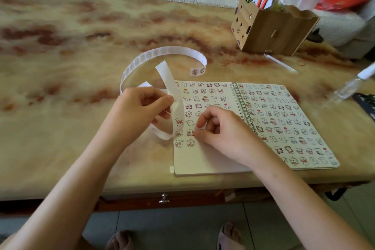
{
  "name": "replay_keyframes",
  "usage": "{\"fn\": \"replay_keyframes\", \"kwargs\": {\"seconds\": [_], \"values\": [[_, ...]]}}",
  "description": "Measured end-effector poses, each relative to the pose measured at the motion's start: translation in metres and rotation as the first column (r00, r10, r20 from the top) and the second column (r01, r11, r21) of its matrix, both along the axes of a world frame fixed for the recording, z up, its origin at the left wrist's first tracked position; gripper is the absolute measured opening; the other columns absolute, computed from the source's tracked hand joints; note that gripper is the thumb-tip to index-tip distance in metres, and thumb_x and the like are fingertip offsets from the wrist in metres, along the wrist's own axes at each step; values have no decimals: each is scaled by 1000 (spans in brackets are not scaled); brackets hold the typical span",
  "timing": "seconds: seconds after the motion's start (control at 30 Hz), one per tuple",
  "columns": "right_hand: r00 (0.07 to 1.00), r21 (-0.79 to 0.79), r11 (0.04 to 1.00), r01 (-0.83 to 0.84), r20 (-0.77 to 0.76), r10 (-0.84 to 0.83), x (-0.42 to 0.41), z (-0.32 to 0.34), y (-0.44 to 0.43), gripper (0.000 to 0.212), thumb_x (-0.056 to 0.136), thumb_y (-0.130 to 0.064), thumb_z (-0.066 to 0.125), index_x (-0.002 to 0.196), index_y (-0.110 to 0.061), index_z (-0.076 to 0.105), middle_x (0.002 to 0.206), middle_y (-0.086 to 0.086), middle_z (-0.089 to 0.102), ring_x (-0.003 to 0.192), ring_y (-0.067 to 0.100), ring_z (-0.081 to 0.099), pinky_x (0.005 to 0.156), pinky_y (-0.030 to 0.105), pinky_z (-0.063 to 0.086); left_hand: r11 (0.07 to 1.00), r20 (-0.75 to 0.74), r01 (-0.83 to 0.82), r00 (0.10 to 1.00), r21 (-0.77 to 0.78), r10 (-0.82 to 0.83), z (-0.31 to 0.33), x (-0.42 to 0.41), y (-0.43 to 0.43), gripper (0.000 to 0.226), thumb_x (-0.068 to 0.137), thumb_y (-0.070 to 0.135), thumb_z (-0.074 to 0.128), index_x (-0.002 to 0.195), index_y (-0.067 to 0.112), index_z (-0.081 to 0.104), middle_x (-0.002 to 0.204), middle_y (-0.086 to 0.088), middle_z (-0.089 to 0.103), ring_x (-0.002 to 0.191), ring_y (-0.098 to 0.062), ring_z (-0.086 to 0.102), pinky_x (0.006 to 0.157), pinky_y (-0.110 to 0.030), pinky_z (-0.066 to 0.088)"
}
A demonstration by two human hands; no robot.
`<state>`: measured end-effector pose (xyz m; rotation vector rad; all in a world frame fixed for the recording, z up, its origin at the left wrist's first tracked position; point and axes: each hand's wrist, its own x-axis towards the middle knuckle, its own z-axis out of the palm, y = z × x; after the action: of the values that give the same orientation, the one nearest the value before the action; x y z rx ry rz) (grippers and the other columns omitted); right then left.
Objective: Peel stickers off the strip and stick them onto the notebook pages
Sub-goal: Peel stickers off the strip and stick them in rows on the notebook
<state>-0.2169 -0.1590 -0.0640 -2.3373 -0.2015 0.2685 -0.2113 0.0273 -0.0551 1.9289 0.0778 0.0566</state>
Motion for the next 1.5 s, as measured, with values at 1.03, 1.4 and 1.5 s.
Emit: {"fn": "replay_keyframes", "kwargs": {"seconds": [1.03, 1.4, 1.5], "values": [[965, 538, 842, 21, 211, -159, -6, 10, 19, 17, 81, -12, 75, 92, -18, 64, 75, -2, 67, 59, 1, 54, 53, 19, 43, 972, 33, 97, 995, -214, -92, 11, -5, -8, 23, 91, 26, 57, 75, 15, 69, 63, 5, 70, 58, -5, 64, 51, -16, 49], [928, 444, 896, -15, 340, -152, -6, 6, 18, 10, 83, -11, 72, 92, -16, 71, 77, -6, 69, 67, 7, 62, 61, 12, 44, 979, 27, 128, 992, -156, -125, 7, -4, -8, 6, 82, 18, 69, 79, 13, 70, 66, 6, 71, 62, -3, 65, 54, -14, 49], [917, 424, 906, -15, 366, -156, -6, 5, 18, 7, 84, -12, 71, 90, -17, 71, 76, -7, 70, 69, 9, 63, 60, 11, 42, 979, 34, 127, 992, -158, -123, 7, -5, -9, 8, 82, 18, 69, 74, 19, 70, 66, 5, 71, 62, -4, 65, 54, -14, 49]]}}
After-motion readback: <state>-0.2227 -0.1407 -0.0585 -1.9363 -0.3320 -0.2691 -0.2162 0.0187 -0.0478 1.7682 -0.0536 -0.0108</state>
